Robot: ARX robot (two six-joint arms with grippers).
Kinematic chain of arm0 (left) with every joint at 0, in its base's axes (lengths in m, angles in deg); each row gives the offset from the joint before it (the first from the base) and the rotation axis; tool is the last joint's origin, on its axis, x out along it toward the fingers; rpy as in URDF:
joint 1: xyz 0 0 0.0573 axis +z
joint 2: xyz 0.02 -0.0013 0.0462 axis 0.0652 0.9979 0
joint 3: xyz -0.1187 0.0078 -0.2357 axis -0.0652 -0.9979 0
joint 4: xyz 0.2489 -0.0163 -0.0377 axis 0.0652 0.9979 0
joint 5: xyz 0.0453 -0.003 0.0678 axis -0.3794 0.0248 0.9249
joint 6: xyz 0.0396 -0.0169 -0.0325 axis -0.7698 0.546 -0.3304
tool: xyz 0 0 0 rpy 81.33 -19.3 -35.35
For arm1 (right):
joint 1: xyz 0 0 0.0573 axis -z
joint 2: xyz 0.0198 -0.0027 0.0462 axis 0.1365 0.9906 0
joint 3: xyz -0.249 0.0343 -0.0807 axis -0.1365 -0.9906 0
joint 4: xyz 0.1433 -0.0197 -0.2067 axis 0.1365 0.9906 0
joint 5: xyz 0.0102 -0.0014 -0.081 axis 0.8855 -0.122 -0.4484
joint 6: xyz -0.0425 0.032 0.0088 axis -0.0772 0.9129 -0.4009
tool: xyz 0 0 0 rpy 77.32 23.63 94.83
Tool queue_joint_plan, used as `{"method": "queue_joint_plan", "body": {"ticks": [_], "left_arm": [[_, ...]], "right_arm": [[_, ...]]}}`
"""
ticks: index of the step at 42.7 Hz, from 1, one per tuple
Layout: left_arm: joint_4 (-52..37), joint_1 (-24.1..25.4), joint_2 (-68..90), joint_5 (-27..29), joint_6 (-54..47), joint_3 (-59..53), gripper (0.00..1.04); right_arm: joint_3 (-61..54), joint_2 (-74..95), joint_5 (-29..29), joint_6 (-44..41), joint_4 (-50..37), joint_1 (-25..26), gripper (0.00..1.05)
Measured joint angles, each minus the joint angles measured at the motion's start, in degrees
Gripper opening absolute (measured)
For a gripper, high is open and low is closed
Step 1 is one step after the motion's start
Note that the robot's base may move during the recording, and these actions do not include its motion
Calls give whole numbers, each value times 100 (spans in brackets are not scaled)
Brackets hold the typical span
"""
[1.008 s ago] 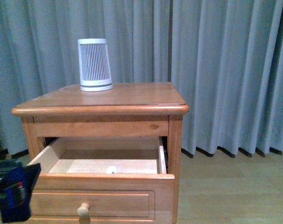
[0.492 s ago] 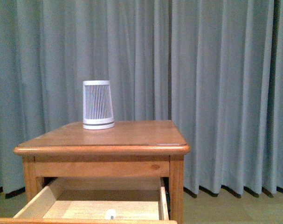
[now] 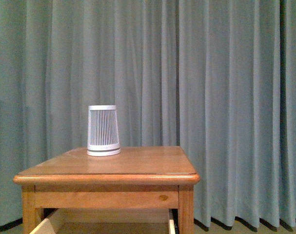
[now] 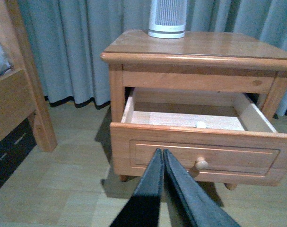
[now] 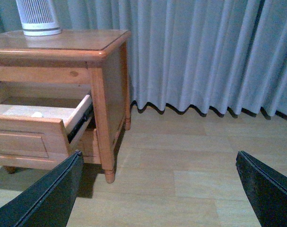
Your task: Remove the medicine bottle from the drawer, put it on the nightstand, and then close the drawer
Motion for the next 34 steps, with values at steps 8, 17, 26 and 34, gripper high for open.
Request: {"method": "queue_joint_plan", "body": {"ticks": [8,17,26,34], "left_arm": [[155,188,-289,-55,-7,-122,3],[337,197,-562,-55,-7,-210,3],[424,197,-894,-63,-9,-417,3],[1467,197,-1897,-63,-13,-413,3]], "right_arm": [[0,0,-2,0,2,0,98],[0,0,0,0,0,0,98],[0,0,0,0,0,0,98],[0,0,-2,-2,2,0,98]]}}
